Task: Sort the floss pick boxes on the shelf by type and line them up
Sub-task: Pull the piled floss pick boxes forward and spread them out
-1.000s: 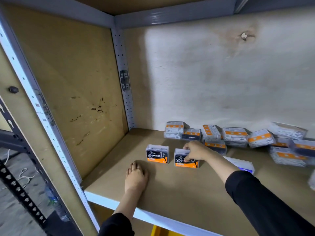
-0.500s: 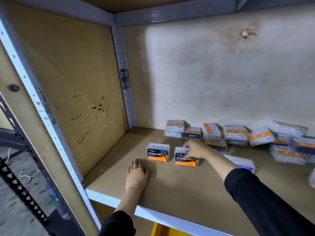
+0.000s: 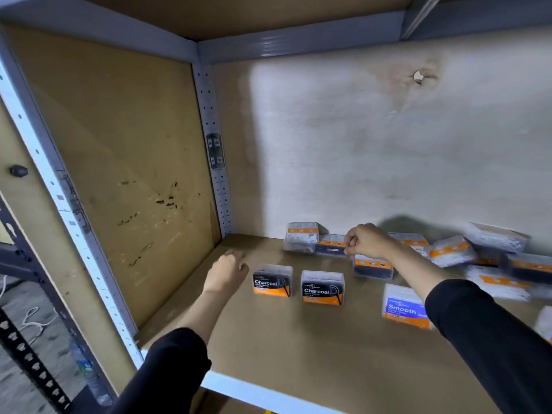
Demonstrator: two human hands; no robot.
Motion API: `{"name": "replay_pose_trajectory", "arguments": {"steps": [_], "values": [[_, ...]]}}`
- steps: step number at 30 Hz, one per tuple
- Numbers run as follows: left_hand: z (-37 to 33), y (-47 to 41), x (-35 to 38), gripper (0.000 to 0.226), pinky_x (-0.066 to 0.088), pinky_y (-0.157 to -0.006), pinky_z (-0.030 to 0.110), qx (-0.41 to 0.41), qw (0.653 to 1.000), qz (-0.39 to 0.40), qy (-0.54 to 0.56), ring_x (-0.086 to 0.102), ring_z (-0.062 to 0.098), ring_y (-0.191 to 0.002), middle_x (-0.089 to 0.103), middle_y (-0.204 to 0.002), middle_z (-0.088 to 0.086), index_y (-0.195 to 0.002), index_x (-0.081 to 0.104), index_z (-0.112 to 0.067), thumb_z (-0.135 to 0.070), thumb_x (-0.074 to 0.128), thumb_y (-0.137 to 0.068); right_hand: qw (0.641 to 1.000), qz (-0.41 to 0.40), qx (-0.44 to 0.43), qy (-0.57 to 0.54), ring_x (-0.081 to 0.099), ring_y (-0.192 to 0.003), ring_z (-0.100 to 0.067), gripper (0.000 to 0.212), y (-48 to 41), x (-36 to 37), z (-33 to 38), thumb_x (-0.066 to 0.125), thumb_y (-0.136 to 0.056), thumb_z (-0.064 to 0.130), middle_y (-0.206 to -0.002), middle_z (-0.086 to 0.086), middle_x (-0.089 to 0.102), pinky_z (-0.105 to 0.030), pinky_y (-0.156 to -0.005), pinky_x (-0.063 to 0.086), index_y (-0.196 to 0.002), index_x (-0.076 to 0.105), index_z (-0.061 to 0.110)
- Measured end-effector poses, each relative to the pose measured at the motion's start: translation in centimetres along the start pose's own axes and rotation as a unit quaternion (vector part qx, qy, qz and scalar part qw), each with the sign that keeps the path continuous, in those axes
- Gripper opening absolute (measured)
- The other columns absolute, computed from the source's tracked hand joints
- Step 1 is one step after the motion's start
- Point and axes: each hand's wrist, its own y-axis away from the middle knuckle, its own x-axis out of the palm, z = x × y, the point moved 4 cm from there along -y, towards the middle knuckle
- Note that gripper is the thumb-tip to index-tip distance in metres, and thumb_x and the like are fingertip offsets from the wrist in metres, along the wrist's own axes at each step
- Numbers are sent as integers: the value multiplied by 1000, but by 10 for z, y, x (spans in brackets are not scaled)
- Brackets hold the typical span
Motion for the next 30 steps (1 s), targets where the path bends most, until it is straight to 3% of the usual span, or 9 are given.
{"name": "replay_pose_trajectory", "arguments": {"steps": [8,12,17,20,24,27,30], "values": [[-69,-62,-8,46,41,-105,36,125,990,40,-41,50,28,-125,50,-139,7,-131,50,-14,-10,52,-86,998,-13,49,31,57,-108,-34,33,-17,-16,-37,62,-81,13,-116,-20,63,-36,-91,46,-109,62,-5],[-92,-86,18,45,40,-104,36,153,984,55,-73,47,25,-127,46,-142,2,-132,48,-17,-12,50,-88,998,-8,65,25,58,-107,-28,35,-31,-13,-55,65,-82,15,-119,-16,61,-30,-88,46,-114,61,1],[-108,-120,47,52,40,-103,34,178,975,82,-103,44,23,-128,41,-144,2,-138,41,-17,-14,55,-88,997,-9,69,28,57,-109,-27,41,-52,-8,-66,64,-84,24,-122,-14,60,-30,-89,45,-118,58,2],[-116,-137,59,60,38,-103,32,199,969,83,-122,41,22,-131,37,-147,2,-140,36,-16,-19,61,-86,997,-3,61,46,58,-108,-31,45,-62,1,-65,60,-86,30,-120,-20,60,-37,-91,46,-115,59,-5],[-118,-148,75,76,32,-109,30,223,958,105,-146,33,20,-137,30,-151,3,-142,32,-13,-26,71,-78,994,12,55,90,51,-101,-25,64,-71,17,-62,61,-80,51,-120,-15,52,-34,-80,42,-113,55,-2],[-116,-151,86,68,39,-103,32,229,953,115,-164,40,22,-130,37,-145,4,-136,38,-13,-26,72,-77,989,3,46,141,47,-112,-25,80,-69,22,-59,67,-70,58,-124,-11,47,-34,-88,43,-124,47,3],[-118,-150,90,50,44,-93,33,237,946,94,-200,45,24,-124,44,-136,8,-131,41,-10,-20,61,-86,982,2,41,184,48,-114,-26,79,-64,26,-54,72,-70,48,-126,-11,45,-35,-92,45,-129,44,3]]}}
